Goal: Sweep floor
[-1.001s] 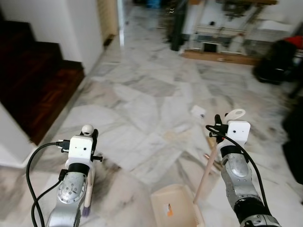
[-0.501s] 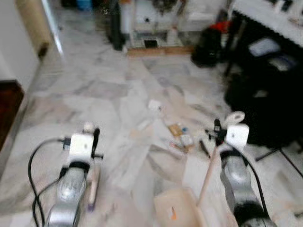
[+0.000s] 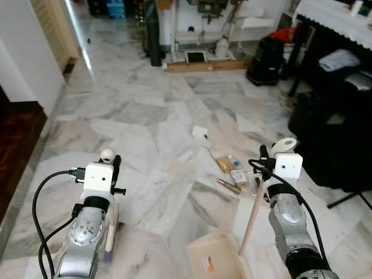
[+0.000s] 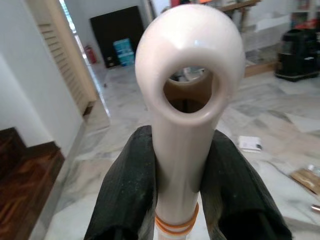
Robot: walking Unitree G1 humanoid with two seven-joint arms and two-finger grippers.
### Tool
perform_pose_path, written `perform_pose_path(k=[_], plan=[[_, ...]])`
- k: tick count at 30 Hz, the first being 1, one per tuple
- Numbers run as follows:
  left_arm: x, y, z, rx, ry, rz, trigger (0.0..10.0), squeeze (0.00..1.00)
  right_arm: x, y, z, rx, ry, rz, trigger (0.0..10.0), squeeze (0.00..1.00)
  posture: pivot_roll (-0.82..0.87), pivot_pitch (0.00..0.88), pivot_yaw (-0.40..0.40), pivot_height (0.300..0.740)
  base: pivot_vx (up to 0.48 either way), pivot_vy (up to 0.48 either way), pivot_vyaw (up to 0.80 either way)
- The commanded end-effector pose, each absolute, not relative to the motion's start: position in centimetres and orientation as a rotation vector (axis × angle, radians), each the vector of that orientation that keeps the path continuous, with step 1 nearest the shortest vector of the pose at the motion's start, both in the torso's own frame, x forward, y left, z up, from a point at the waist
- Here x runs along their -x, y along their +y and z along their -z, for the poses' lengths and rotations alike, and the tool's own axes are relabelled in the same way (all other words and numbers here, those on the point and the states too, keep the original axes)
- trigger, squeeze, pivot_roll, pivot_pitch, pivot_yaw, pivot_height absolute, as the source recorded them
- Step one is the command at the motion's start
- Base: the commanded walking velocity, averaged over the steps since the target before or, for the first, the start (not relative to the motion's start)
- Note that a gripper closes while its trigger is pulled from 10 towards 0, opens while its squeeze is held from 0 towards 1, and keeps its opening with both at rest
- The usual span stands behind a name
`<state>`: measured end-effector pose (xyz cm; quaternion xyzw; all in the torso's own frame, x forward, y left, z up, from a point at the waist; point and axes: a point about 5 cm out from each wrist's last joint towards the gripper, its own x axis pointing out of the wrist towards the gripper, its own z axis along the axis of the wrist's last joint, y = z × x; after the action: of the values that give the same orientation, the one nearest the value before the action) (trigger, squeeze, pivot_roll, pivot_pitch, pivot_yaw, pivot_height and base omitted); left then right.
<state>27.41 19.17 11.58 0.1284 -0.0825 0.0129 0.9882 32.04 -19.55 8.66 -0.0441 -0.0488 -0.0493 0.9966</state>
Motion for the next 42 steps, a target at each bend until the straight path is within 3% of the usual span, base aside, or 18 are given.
perform_pose_path(k=[1,9,15,42], plan=[[-27.45,19.25,-12.13,-0.261,-0.193,-0.036,10.0,0.0,-32.42,-19.59,-9.88,0.088,-0.152,0.1,10.0,0.0,0.0,0.064,-0.02,0.74,0.334,0.0,0.0],[-27.5,19.32,-12.15,-0.259,-0.194,-0.042,10.0,0.0,-32.56,-19.61,-9.93,0.081,-0.144,0.098,10.0,0.0,-0.01,0.072,-0.023,0.74,0.331,0.0,0.0],[-27.53,19.38,-12.15,-0.258,-0.195,-0.044,10.0,0.0,-32.61,-19.49,-10.01,0.078,-0.146,0.092,10.0,0.0,-0.01,0.074,-0.025,0.74,0.332,0.0,-0.71],[-27.75,19.32,-12.34,-0.256,-0.209,-0.05,10.0,0.0,-32.55,-19.47,-10.3,0.089,-0.165,0.082,10.0,0.0,-0.01,0.077,-0.031,0.74,0.331,0.0,0.0]])
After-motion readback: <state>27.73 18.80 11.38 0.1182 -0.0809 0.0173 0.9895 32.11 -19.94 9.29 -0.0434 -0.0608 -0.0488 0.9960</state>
